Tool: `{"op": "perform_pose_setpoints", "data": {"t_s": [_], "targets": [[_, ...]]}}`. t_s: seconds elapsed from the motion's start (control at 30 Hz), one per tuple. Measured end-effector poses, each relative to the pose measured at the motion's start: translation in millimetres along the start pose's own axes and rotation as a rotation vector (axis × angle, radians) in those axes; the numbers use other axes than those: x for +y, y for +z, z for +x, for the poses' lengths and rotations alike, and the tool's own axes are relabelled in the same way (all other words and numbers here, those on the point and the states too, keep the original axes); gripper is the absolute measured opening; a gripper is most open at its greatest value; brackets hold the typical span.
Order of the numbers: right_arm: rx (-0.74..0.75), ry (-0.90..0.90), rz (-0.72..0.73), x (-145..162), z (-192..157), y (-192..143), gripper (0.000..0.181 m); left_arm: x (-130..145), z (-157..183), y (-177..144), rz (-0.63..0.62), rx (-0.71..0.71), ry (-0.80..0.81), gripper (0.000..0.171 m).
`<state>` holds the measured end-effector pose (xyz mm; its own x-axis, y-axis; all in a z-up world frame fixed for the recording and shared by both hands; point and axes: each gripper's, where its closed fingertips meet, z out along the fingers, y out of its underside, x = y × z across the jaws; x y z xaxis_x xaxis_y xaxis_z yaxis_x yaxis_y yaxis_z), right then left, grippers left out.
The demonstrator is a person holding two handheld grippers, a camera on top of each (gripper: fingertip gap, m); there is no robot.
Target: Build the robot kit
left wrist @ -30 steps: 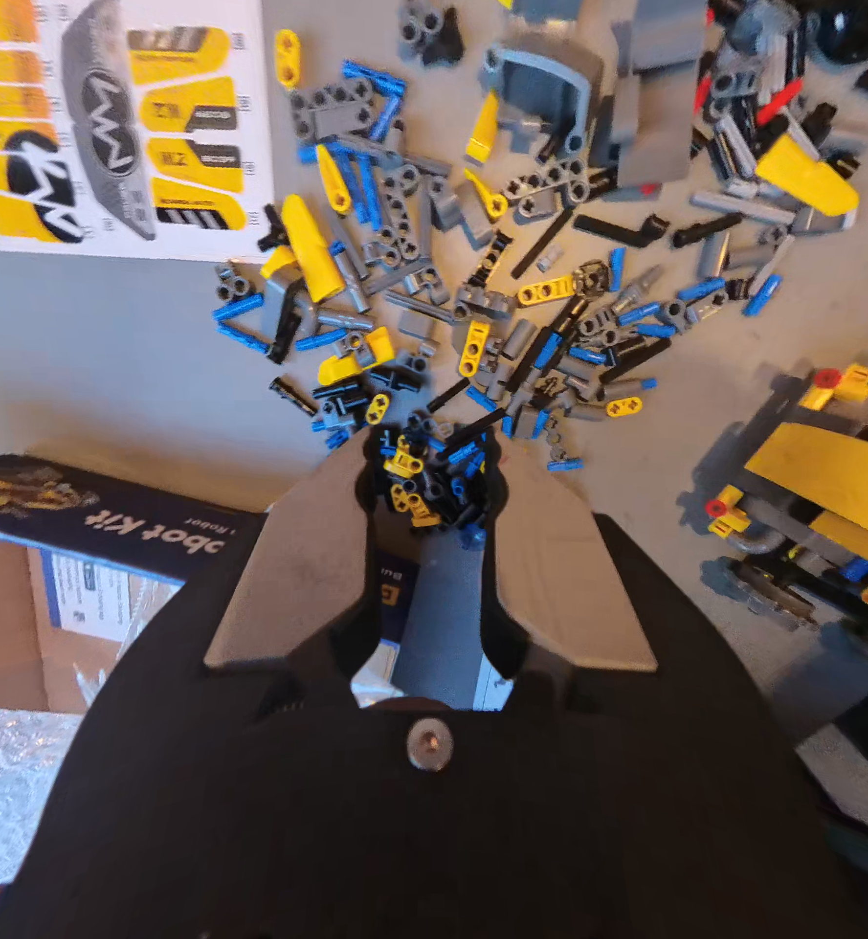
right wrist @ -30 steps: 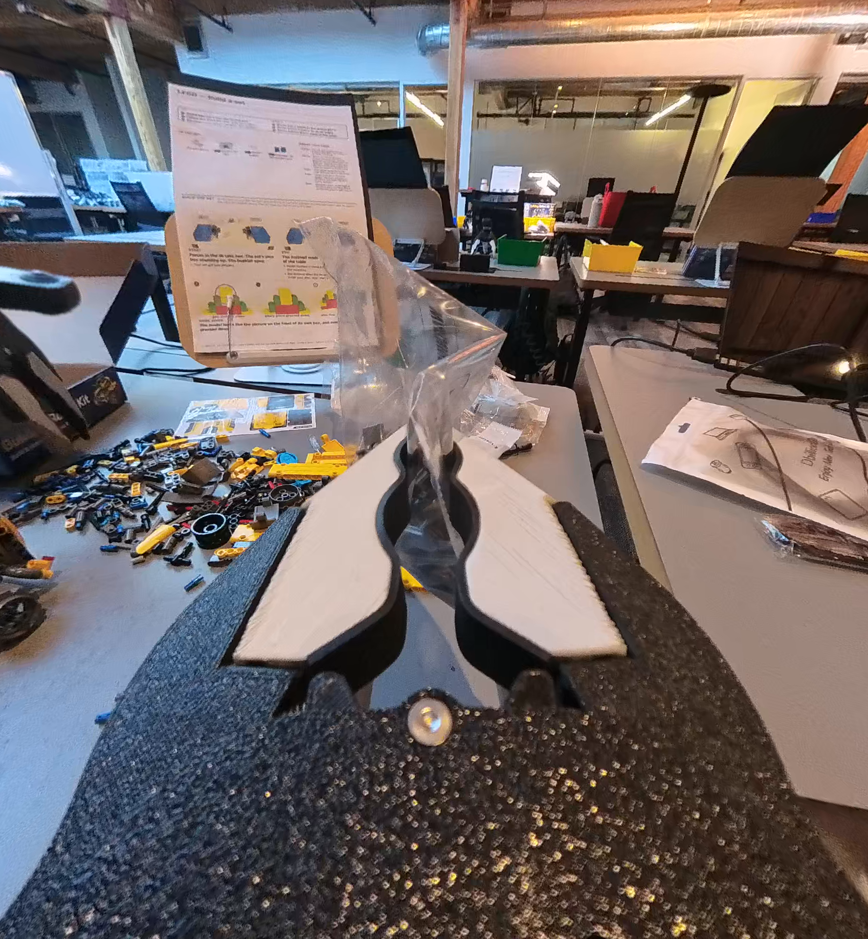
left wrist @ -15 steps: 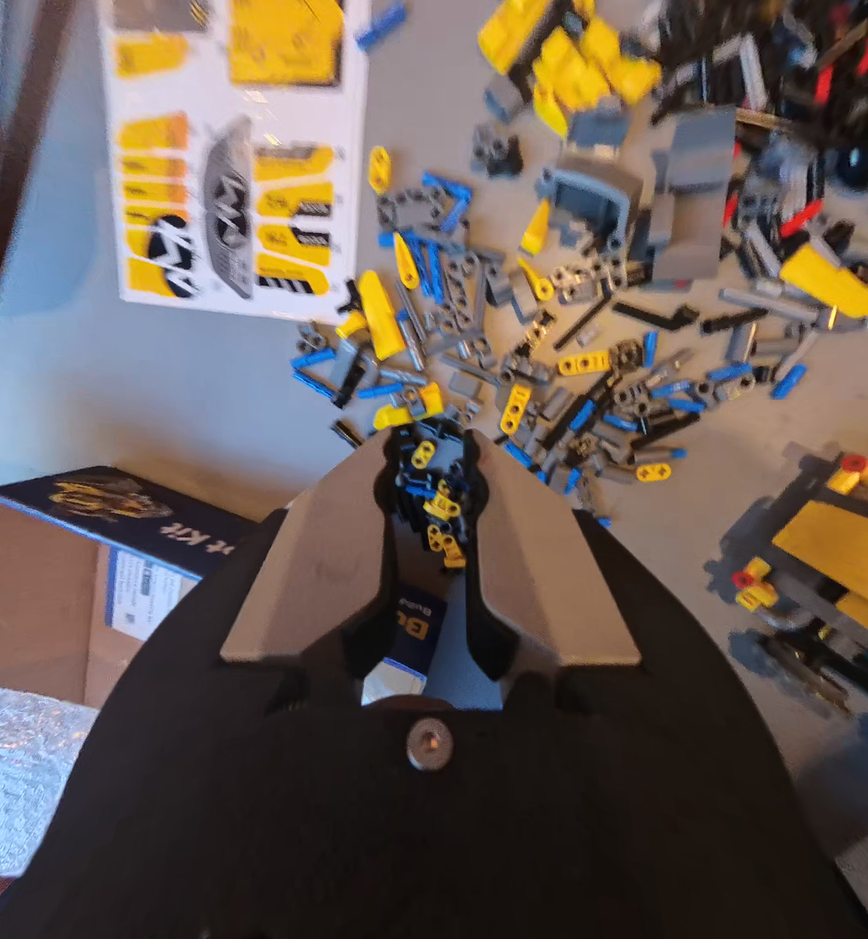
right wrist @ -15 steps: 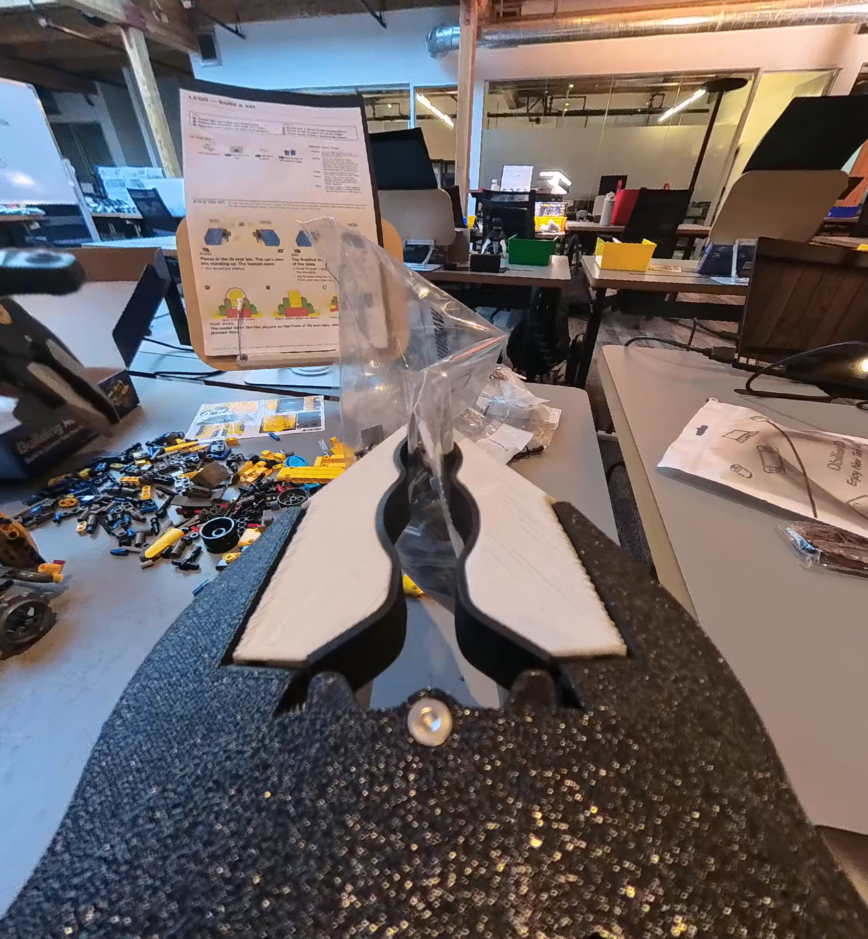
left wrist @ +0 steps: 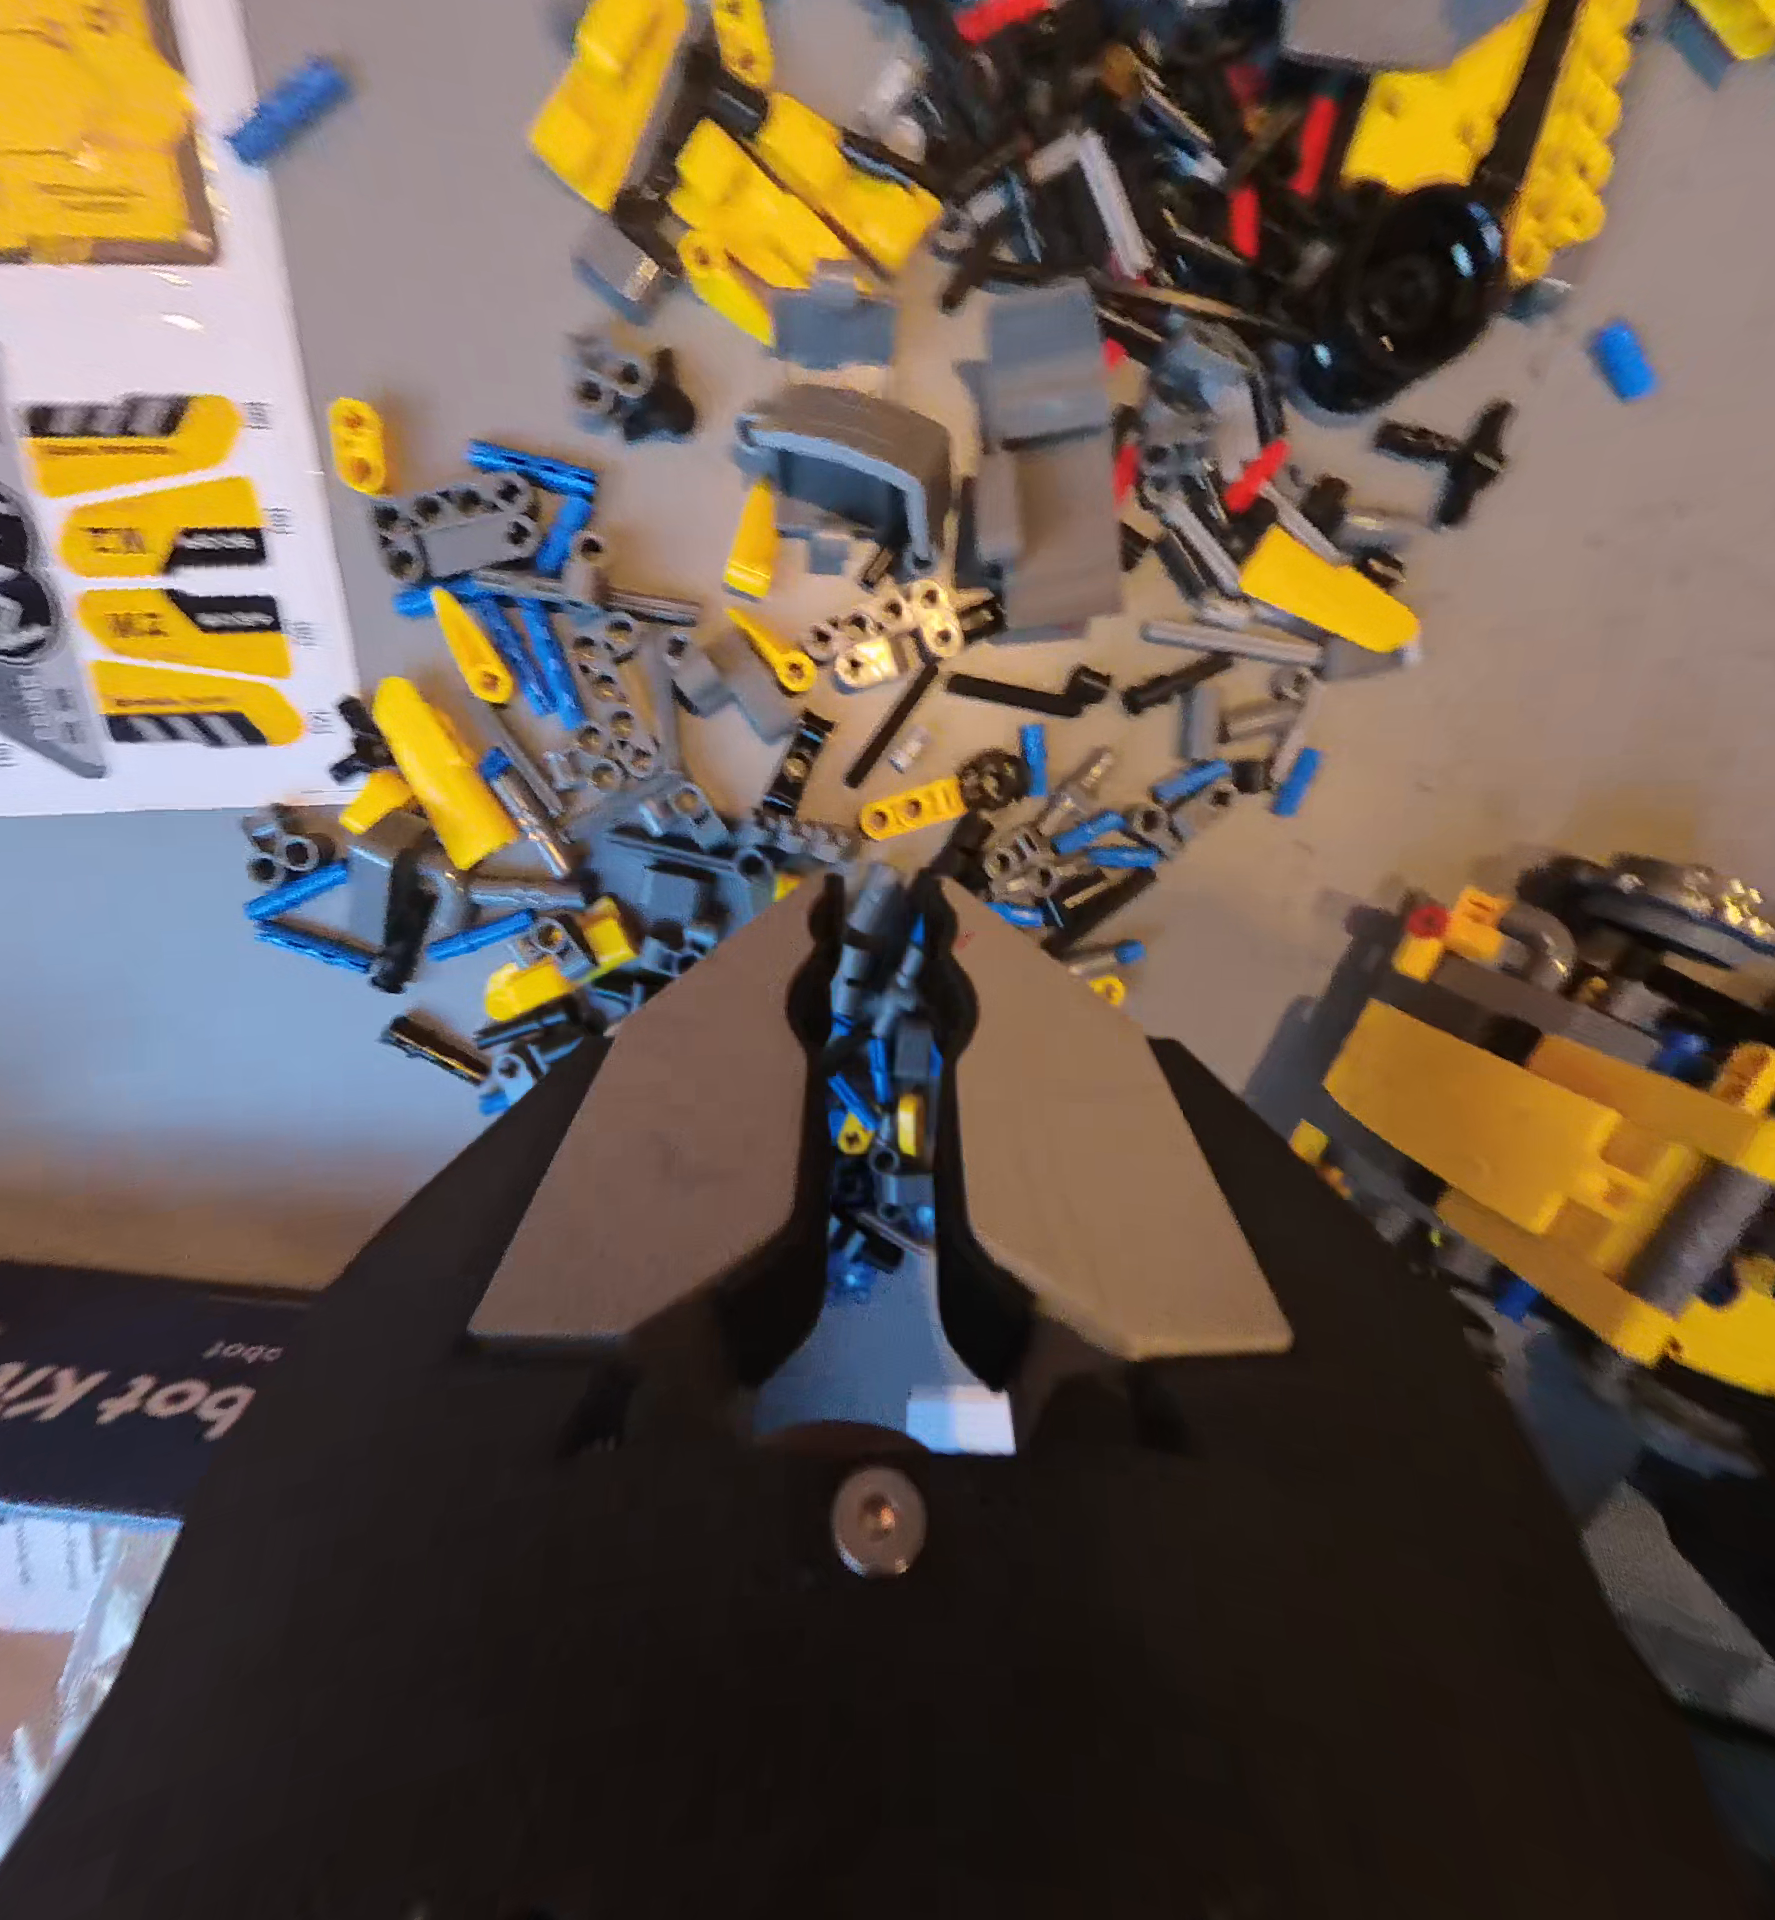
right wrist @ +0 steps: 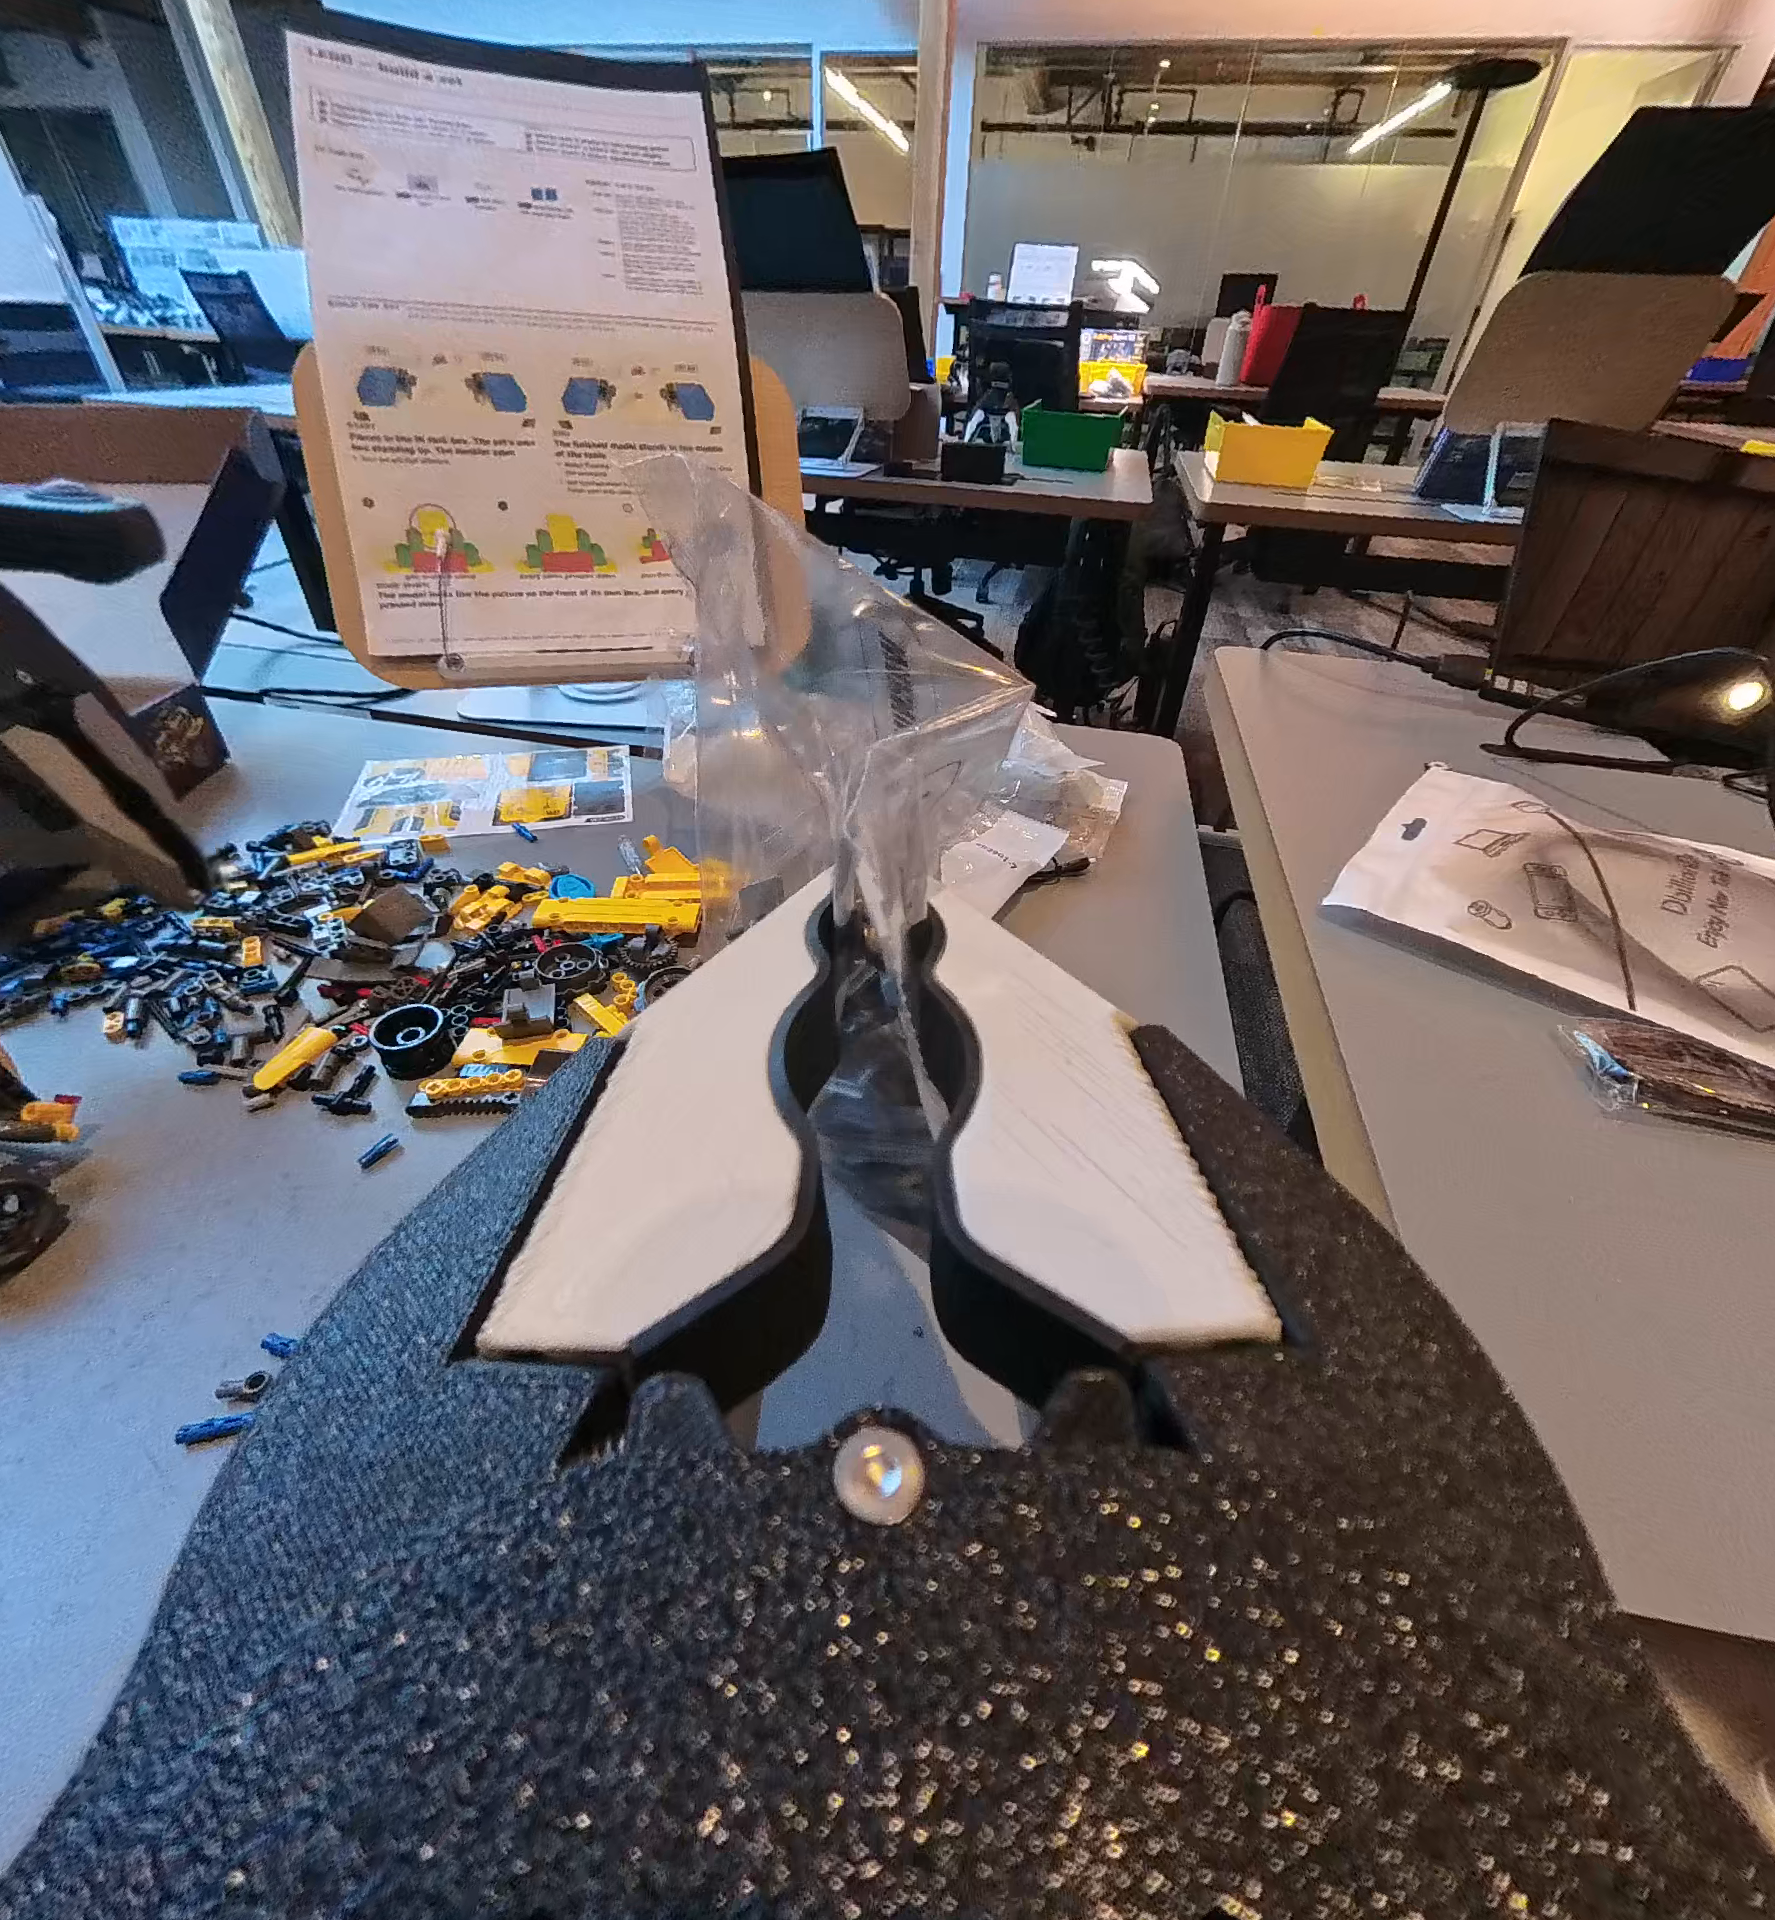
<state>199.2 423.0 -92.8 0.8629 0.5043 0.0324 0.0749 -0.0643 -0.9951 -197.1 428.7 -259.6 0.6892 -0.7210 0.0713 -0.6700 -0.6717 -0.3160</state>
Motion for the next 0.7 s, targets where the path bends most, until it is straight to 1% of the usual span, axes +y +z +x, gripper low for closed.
{"op": "perform_pose_setpoints", "data": {"t_s": [0.03, 0.07, 0.13, 0.17, 0.2, 0.23, 0.3, 0.33, 0.37, 0.4, 0.43, 0.5, 0.53, 0.6, 0.7], "targets": [[-0.002, 0.000, 0.000, 0, 0, 0, 0.006, 7, 1, 0, -0.024, 0.011, 0.008, 0.011], [-0.005, 0.003, 0.000, 1, 0, 0, 0.006, 19, -5, 2, -0.069, -0.010, 0.004, 0.012], [-0.008, 0.009, 0.000, 1, 1, 0, 0.006, 41, -33, 0, -0.161, -0.142, -0.049, 0.012], [-0.009, 0.010, 0.001, 1, 1, -1, 0.006, 43, -45, -5, -0.162, -0.186, -0.091, 0.012], [-0.009, 0.009, 0.002, 1, 1, -2, 0.006, 38, -50, -12, -0.116, -0.200, -0.131, 0.012], [-0.006, 0.007, 0.003, 2, 2, -3, 0.006, 26, -52, -20, -0.036, -0.199, -0.165, 0.012], [-0.002, 0.008, 0.000, 3, 3, -3, 0.006, -7, -58, -36, 0.136, -0.233, -0.223, 0.012], [-0.002, 0.012, -0.001, 4, 4, -3, 0.006, -23, -57, -39, 0.200, -0.239, -0.234, 0.010], [-0.003, 0.017, -0.003, 5, 4, -2, 0.006, -34, -51, -36, 0.232, -0.222, -0.221, 0.006], [-0.007, 0.021, -0.004, 6, 3, -1, 0.006, -40, -44, -28, 0.232, -0.196, -0.203, 0.004], [-0.011, 0.023, -0.006, 6, 2, -1, 0.006, -40, -39, -20, 0.204, -0.178, -0.196, 0.005], [-0.015, 0.017, -0.005, 5, 1, -2, 0.006, -30, -36, -11, 0.132, -0.171, -0.183, 0.008], [-0.014, 0.012, -0.006, 5, 0, -2, 0.006, -23, -36, -13, 0.108, -0.167, -0.175, 0.009], [-0.007, 0.004, -0.012, 6, 1, -4, 0.006, -5, -37, -26, 0.069, -0.165, -0.166, 0.008], [0.000, 0.006, -0.014, 6, 5, -5, 0.006, 37, -25, -47, -0.052, -0.145, -0.109, 0.008]]}}
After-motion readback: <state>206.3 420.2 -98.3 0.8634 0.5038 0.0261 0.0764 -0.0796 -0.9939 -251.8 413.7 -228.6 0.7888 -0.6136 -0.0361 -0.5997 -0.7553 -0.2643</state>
